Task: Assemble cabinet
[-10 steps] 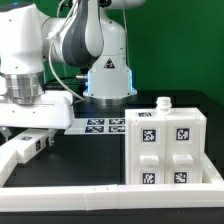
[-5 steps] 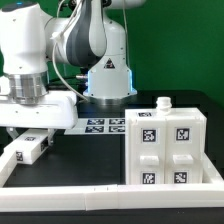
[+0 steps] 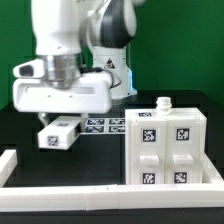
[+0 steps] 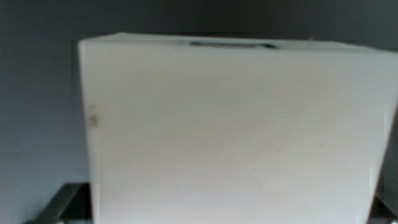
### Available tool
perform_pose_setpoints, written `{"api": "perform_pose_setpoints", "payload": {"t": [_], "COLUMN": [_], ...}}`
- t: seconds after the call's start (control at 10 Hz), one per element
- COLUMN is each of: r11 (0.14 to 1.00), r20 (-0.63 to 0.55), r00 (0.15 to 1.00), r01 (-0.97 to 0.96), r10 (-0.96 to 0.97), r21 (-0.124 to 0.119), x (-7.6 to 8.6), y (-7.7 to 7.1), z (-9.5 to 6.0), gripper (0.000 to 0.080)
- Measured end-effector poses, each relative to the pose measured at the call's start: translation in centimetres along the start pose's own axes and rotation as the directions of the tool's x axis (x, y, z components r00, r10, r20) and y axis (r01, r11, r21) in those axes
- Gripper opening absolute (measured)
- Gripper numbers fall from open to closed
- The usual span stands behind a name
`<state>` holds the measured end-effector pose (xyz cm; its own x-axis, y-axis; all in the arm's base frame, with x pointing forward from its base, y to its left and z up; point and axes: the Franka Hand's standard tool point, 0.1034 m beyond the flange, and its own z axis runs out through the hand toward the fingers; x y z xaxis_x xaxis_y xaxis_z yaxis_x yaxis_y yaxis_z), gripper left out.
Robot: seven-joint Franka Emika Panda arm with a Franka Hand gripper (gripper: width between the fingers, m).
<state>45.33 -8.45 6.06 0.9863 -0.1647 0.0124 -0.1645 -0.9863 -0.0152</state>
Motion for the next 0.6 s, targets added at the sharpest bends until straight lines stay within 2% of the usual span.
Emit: {"api": "perform_pose_setpoints", "payload": {"t": [0.1,0.4,0.5,0.6], "r11": [1.000,0.999,0.998,0.998], "r20": [0.004,0.026,0.027,0.039], "r00": [1.000,1.000,1.000,0.999], "r01": [-0.001,-0.005,-0.002,-0.007], "r10": [0.001,0.004,0.000,0.004], "r21": [0.015,0.053,0.063,0.062], "x": [0.4,2.0,2.6,3.2], "y": [-1.8,-5.8,-6.8,-7.7], "z": [-1.4,-5.4,-6.6,-7.6], "gripper": [0.0561,0.0561,0.0561,0.0561]}}
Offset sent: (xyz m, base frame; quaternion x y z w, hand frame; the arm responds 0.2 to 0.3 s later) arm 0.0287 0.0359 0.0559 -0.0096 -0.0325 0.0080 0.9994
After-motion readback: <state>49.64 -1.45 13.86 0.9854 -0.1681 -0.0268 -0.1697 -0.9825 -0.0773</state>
